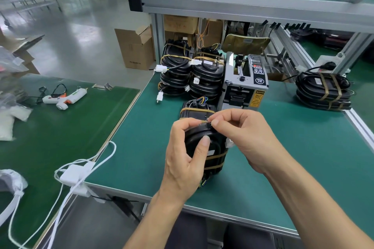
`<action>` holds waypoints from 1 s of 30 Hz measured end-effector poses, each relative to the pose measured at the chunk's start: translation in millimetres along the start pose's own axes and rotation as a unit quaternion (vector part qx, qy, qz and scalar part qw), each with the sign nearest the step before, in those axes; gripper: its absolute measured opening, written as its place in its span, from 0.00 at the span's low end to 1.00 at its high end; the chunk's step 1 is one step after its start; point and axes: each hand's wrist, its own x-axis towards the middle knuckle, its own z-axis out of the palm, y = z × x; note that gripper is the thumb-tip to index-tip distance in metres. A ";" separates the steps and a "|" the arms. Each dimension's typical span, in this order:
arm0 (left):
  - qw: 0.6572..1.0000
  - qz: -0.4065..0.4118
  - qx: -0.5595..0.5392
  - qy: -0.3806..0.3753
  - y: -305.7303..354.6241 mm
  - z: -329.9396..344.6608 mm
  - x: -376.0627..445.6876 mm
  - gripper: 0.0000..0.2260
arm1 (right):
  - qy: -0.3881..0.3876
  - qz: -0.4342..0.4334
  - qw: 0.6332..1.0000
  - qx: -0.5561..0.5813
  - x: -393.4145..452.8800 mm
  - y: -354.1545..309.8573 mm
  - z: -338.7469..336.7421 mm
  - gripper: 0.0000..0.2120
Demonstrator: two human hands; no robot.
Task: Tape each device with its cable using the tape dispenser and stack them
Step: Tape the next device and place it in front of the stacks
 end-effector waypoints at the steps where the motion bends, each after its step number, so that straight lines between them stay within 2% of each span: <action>1: 1.000 0.002 0.003 -0.002 0.0 -0.3 0.2 0.15 | -0.001 0.000 1.000 0.000 -0.2 0.1 0.0 0.06; 4: 1.000 0.009 0.011 -0.005 -0.3 -0.7 0.0 0.15 | 0.009 -0.002 1.000 -0.009 -1.0 -0.2 -0.1 0.04; 7: 1.000 0.013 0.013 -0.005 0.8 -0.7 0.0 0.15 | 0.025 -0.059 0.996 -0.056 -3.0 0.5 -4.3 0.03; 13: 1.000 -0.007 0.011 -0.011 1.7 -2.6 0.7 0.17 | -0.026 -0.153 0.978 -0.138 -0.5 2.5 -17.0 0.03; 15: 1.000 -0.007 0.009 -0.012 2.1 -3.1 0.8 0.17 | -0.054 -0.216 0.956 -0.190 4.4 -0.4 -21.8 0.04; 19: 1.000 -0.003 0.007 -0.015 3.3 -3.4 0.7 0.16 | -0.112 -0.339 0.885 -0.299 17.2 -10.7 -30.6 0.01; 21: 1.000 -0.004 0.005 -0.016 3.3 -3.3 1.5 0.16 | -0.133 -0.371 0.854 -0.339 22.5 -13.2 -34.0 0.01; 23: 1.000 -0.007 0.004 -0.016 2.8 -2.7 2.3 0.15 | -0.154 -0.383 0.838 -0.357 25.8 -13.5 -36.3 0.01; 26: 1.000 -0.001 0.007 -0.017 2.3 -2.7 2.5 0.15 | -0.154 -0.381 0.841 -0.352 27.0 -11.1 -37.5 0.01; 30: 0.999 0.006 0.025 -0.024 1.1 -2.9 2.7 0.15 | -0.128 -0.344 0.885 -0.289 21.5 -5.9 -37.9 0.02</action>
